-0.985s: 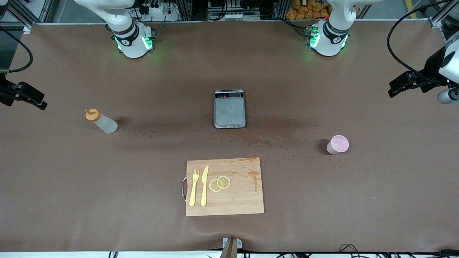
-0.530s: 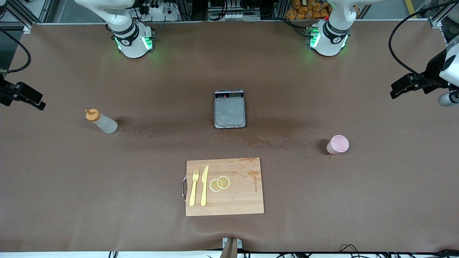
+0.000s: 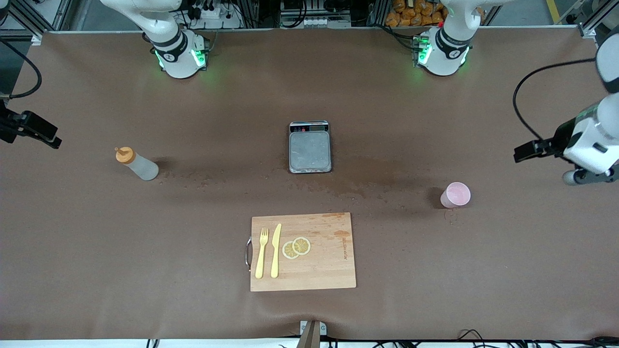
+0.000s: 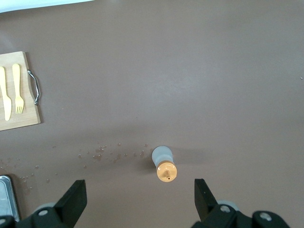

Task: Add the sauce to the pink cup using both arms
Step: 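Reach the left gripper down to the pink cup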

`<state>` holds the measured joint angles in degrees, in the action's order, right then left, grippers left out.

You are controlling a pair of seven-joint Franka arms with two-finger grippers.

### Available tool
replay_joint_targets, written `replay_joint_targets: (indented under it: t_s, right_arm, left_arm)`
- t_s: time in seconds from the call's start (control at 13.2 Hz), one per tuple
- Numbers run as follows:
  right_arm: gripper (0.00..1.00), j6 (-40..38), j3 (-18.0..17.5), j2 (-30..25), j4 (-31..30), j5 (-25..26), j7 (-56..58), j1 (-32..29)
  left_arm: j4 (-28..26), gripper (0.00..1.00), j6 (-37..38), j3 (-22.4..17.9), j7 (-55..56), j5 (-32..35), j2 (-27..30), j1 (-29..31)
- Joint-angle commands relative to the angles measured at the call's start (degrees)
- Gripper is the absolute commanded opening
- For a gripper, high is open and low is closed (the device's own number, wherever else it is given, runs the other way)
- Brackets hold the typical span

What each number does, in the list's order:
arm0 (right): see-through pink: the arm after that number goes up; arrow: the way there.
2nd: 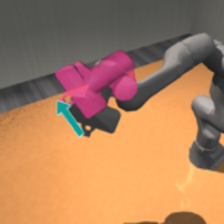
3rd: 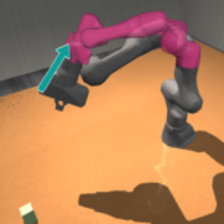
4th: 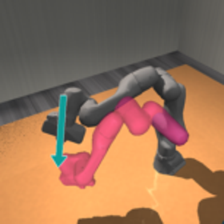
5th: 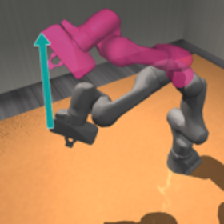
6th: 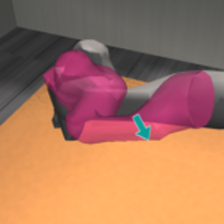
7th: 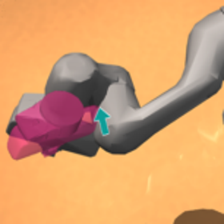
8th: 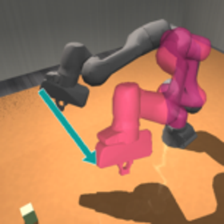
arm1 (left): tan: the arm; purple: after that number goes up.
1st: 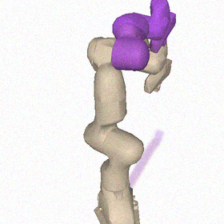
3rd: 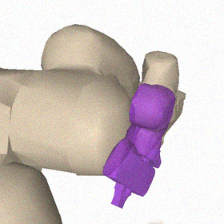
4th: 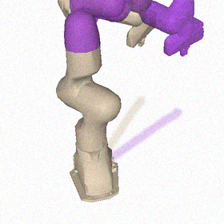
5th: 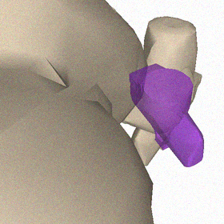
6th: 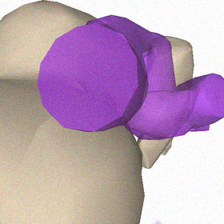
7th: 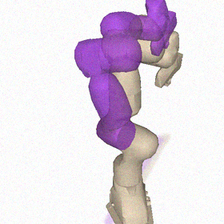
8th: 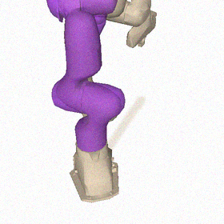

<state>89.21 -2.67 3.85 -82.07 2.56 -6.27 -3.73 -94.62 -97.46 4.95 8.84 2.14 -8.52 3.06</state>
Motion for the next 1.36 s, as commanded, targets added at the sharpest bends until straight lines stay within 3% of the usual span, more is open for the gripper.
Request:
replay_joint_targets:
  t_s: [0.0, 0.83, 1.06, 1.29]
  right_arm:
    - [1.0, -0.1, -0.5, 0.3, 0.2, 0.6, 0.0, -0.7]
    - [1.0, 0.3, -0.5, 7.0, 0.3, 1.0, 0.2, -6.5]
    - [1.0, 2.3, -0.7, 9.3, 0.3, 0.3, 0.8, -10.8]
    - [1.0, 1.1, -0.6, 11.0, 0.3, -4.6, 1.0, -14.4]
  left_arm:
    - [-5.4, 1.0, -7.4, 0.2, -0.2, 0.8, -1.5, 0.5]
    - [-22.2, 1.0, -34.3, 0.3, 0.9, -0.7, -8.7, 0.5]
    - [-23.2, 1.0, -36.1, 0.5, 0.9, -0.7, -9.8, 0.5]
    - [-23.3, 0.97, -37.9, 0.6, 0.9, -1.1, -12.0, 0.5]
